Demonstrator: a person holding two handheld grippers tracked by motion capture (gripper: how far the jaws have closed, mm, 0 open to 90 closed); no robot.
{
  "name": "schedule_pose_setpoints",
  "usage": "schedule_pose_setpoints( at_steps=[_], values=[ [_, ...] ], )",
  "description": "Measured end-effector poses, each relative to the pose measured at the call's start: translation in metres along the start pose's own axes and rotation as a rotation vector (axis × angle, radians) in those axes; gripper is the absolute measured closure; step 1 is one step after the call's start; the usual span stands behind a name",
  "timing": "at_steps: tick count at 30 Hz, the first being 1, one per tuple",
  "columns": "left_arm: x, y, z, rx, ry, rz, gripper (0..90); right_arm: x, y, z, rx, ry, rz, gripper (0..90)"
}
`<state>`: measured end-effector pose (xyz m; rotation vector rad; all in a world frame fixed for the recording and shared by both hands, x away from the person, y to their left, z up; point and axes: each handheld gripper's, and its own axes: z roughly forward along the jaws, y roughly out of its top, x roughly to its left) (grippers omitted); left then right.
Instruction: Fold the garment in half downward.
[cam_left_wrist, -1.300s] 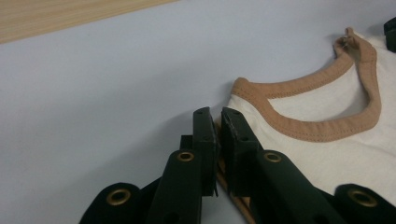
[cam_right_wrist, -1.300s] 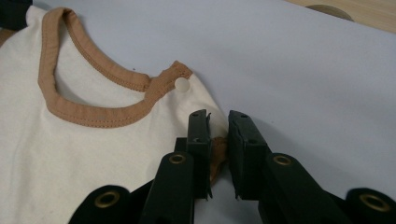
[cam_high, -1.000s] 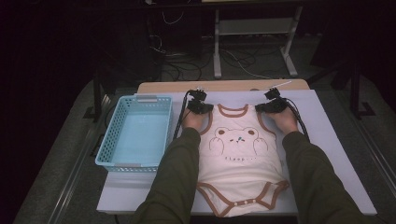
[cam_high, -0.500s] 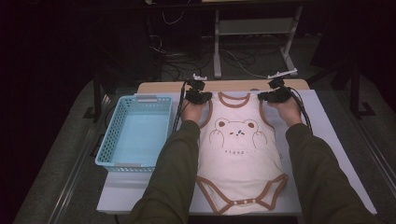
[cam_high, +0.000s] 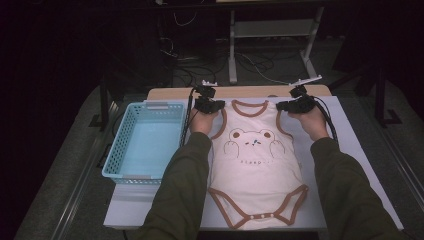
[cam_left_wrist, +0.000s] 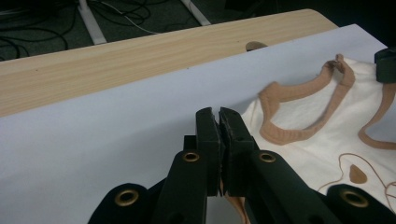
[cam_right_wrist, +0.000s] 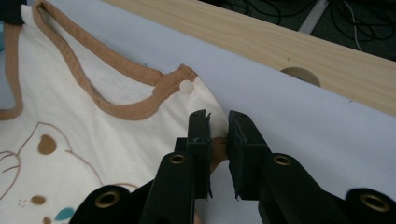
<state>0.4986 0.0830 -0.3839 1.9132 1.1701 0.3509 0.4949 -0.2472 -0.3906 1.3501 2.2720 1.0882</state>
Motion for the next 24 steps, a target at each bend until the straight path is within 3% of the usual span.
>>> schedule_pose_setpoints(
  at_steps=[9,24],
  values=[
    [-0.012,-0.006,-0.02,0.008,0.0,0.022,86.9,0.007,-0.01,-0.02,-0.021,0.037,0.012,77.7],
    [-0.027,-0.029,-0.039,0.044,-0.002,0.048,86.9,0.023,-0.032,-0.032,-0.009,0.073,-0.015,77.7]
  ],
)
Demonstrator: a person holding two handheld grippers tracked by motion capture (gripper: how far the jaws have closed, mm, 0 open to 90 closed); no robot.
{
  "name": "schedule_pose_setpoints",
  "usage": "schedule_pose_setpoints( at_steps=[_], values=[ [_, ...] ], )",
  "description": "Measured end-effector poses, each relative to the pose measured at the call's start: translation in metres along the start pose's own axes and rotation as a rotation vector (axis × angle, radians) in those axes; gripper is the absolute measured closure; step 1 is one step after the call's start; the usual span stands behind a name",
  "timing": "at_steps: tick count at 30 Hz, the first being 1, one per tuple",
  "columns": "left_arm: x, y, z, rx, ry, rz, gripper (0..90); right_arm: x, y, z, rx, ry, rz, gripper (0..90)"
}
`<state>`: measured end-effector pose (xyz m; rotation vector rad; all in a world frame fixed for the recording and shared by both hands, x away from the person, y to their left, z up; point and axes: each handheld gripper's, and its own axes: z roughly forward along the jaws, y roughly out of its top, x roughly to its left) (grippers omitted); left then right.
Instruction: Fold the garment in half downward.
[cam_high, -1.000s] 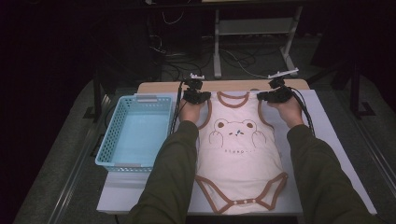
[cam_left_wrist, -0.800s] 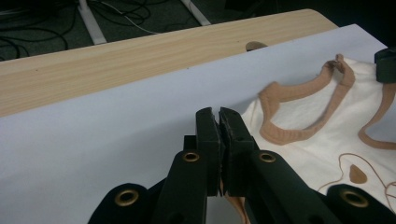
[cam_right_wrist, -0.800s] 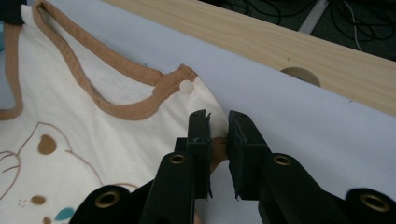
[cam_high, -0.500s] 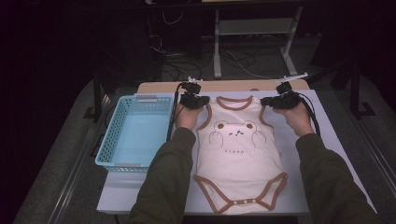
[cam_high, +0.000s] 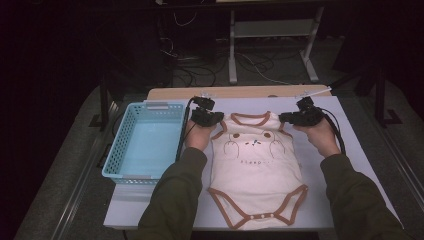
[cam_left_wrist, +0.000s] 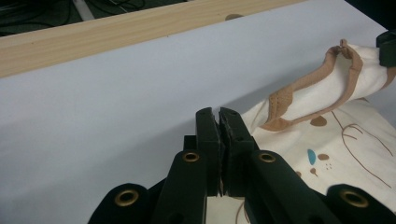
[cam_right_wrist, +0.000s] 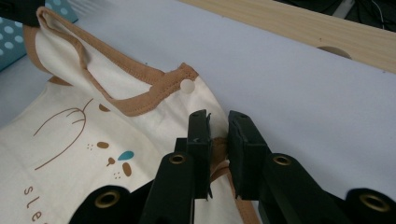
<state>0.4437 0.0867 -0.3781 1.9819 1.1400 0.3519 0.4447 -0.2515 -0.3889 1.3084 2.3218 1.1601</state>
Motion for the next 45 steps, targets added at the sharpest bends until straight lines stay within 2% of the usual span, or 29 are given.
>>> schedule_pose_setpoints(
  at_steps=[9,16,17,20,26,33,37,45],
  values=[
    [-0.009,-0.009,-0.005,0.014,-0.01,0.02,86.9,0.004,-0.011,-0.005,0.001,0.025,0.002,77.7],
    [-0.011,-0.018,-0.009,0.022,-0.023,0.021,86.9,0.006,-0.021,-0.007,0.004,0.048,0.007,77.7],
    [-0.012,-0.02,-0.01,0.022,-0.026,0.017,86.9,0.007,-0.022,-0.008,0.003,0.047,0.005,87.2],
    [-0.014,-0.024,-0.011,0.027,-0.033,0.03,86.9,0.009,-0.027,-0.011,-0.013,0.056,-0.003,87.0],
    [-0.015,-0.033,-0.01,0.035,-0.04,0.021,86.9,0.011,-0.032,-0.008,0.009,0.061,-0.004,87.3],
    [-0.016,-0.039,-0.015,0.039,-0.05,0.019,86.9,0.015,-0.035,-0.012,0.002,0.072,-0.016,87.4],
    [-0.022,-0.042,-0.022,0.043,-0.059,0.049,86.9,0.017,-0.04,-0.021,-0.005,0.085,-0.017,87.4],
    [-0.031,-0.048,-0.034,0.047,-0.066,0.079,86.9,0.021,-0.048,-0.033,-0.008,0.108,-0.01,87.4]
  ],
)
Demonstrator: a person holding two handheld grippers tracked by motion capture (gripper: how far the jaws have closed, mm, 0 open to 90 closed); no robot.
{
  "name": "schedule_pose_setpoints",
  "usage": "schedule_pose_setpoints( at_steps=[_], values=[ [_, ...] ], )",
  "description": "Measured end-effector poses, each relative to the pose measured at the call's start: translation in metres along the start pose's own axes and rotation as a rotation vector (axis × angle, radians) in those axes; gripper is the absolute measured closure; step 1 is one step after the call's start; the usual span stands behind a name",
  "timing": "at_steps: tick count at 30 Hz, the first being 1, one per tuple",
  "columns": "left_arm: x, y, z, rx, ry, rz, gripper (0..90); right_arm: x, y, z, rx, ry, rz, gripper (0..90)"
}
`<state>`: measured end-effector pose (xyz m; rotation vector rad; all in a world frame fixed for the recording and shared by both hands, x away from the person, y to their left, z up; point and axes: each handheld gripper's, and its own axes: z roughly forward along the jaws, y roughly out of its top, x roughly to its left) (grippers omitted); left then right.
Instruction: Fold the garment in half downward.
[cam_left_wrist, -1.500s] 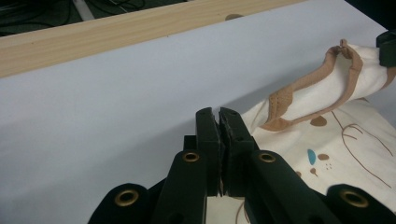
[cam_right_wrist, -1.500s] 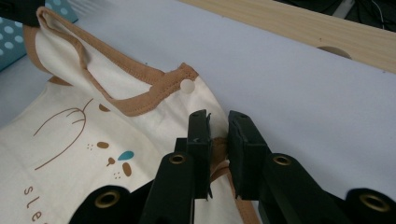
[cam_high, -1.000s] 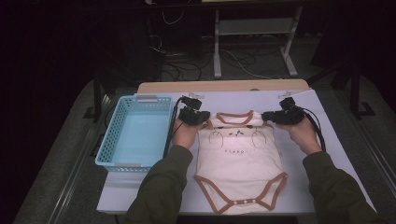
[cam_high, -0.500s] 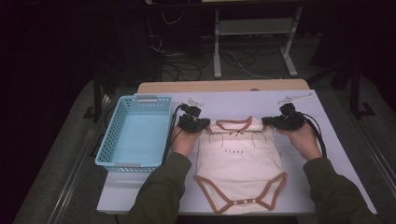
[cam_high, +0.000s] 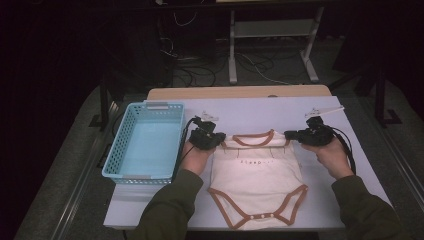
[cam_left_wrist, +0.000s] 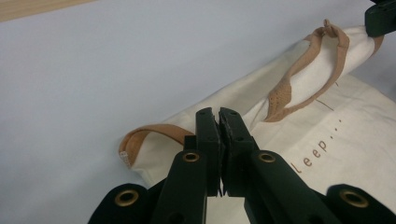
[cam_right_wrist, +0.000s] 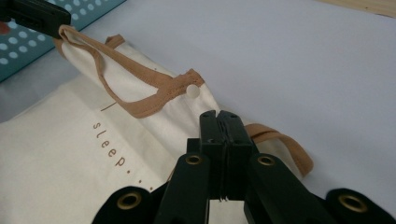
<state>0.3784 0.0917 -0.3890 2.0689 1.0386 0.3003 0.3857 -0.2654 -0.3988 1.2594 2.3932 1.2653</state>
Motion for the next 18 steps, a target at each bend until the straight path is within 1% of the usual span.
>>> schedule_pose_setpoints(
  at_steps=[9,11,17,18],
  values=[
    [-0.011,-0.013,-0.011,0.015,-0.024,0.034,86.9,0.011,-0.009,-0.008,0.013,0.018,-0.026,87.5],
    [-0.013,-0.016,-0.013,0.022,-0.026,0.047,86.9,0.014,-0.011,-0.01,0.018,0.021,-0.028,87.4],
    [-0.016,-0.025,-0.015,0.024,-0.045,0.044,86.9,0.021,-0.018,-0.015,0.02,0.041,-0.038,87.4],
    [-0.016,-0.026,-0.015,0.032,-0.046,0.053,86.9,0.022,-0.019,-0.016,0.016,0.044,-0.033,87.4]
  ],
)
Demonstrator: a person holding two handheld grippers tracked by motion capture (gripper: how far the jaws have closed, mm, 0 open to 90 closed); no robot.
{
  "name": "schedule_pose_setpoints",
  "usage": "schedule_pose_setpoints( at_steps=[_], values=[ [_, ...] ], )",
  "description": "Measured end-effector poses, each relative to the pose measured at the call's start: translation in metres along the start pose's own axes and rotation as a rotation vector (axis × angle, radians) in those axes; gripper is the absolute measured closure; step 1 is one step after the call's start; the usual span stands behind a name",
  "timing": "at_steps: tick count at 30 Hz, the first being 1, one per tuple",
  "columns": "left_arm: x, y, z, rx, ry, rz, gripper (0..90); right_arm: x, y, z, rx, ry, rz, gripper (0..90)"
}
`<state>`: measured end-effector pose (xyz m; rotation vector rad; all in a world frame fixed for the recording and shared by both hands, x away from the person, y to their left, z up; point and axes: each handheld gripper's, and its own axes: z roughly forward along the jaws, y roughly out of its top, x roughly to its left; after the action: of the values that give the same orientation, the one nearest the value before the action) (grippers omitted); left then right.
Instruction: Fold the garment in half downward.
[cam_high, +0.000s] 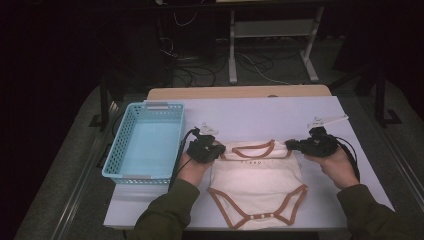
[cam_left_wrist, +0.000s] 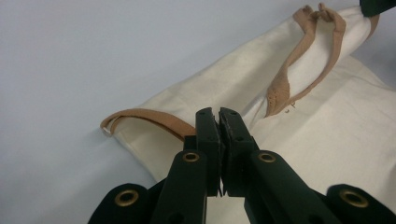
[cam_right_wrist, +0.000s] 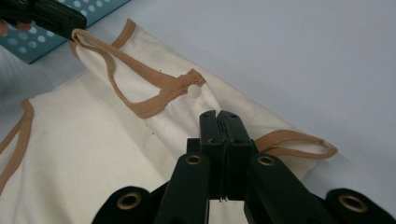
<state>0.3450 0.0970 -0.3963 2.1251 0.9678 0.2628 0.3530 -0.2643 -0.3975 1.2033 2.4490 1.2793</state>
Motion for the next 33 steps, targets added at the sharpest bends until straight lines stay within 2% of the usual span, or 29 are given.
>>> schedule_pose_setpoints(
  at_steps=[6,13,19,25,33],
  values=[
    [-0.004,-0.008,-0.003,0.007,-0.019,0.01,86.9,0.005,-0.005,-0.003,0.003,0.013,-0.007,87.4],
    [-0.006,-0.014,-0.012,-0.008,-0.062,0.003,86.9,0.012,-0.009,-0.01,-0.005,0.028,-0.011,87.4],
    [-0.011,-0.021,-0.018,0.004,-0.091,0.015,86.9,0.018,-0.016,-0.016,-0.002,0.043,-0.009,87.4],
    [-0.016,-0.028,-0.023,0.013,-0.107,0.021,86.8,0.023,-0.021,-0.021,0.007,0.054,-0.017,87.4],
    [-0.022,-0.034,-0.03,0.001,-0.135,0.027,86.9,0.032,-0.028,-0.03,0.005,0.07,-0.031,87.4]
  ],
)
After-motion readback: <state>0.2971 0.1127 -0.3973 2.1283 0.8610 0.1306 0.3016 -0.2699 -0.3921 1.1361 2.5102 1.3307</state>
